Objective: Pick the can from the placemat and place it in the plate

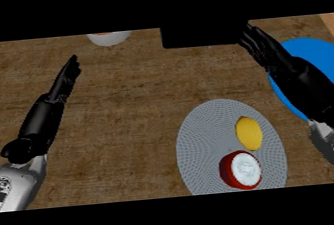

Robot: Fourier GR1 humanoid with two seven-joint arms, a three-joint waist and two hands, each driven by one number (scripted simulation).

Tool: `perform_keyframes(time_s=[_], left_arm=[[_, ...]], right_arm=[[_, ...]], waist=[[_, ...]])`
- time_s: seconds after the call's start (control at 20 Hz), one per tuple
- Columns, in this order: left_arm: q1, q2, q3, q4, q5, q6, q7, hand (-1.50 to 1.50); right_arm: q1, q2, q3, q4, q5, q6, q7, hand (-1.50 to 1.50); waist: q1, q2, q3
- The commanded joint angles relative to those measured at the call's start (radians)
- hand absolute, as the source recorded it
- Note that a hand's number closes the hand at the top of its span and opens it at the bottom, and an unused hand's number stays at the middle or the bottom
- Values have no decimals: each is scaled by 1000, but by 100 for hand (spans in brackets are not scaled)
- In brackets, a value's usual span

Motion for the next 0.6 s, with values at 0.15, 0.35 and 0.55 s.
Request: perform_keyframes(time_s=[0.15,0.35,0.55], left_arm=[[209,-88,38,126,122,62,152,0],[290,-149,48,190,189,75,187,0],[320,-194,37,183,214,81,201,0]], right_arm=[[117,-47,-183,-23,-38,-172,99,150],[215,-236,-277,148,188,-344,189,150],[376,-31,-338,29,167,-588,116,-150]], waist=[[-57,-36,6],[-121,-24,-4],[-88,-41,7]])
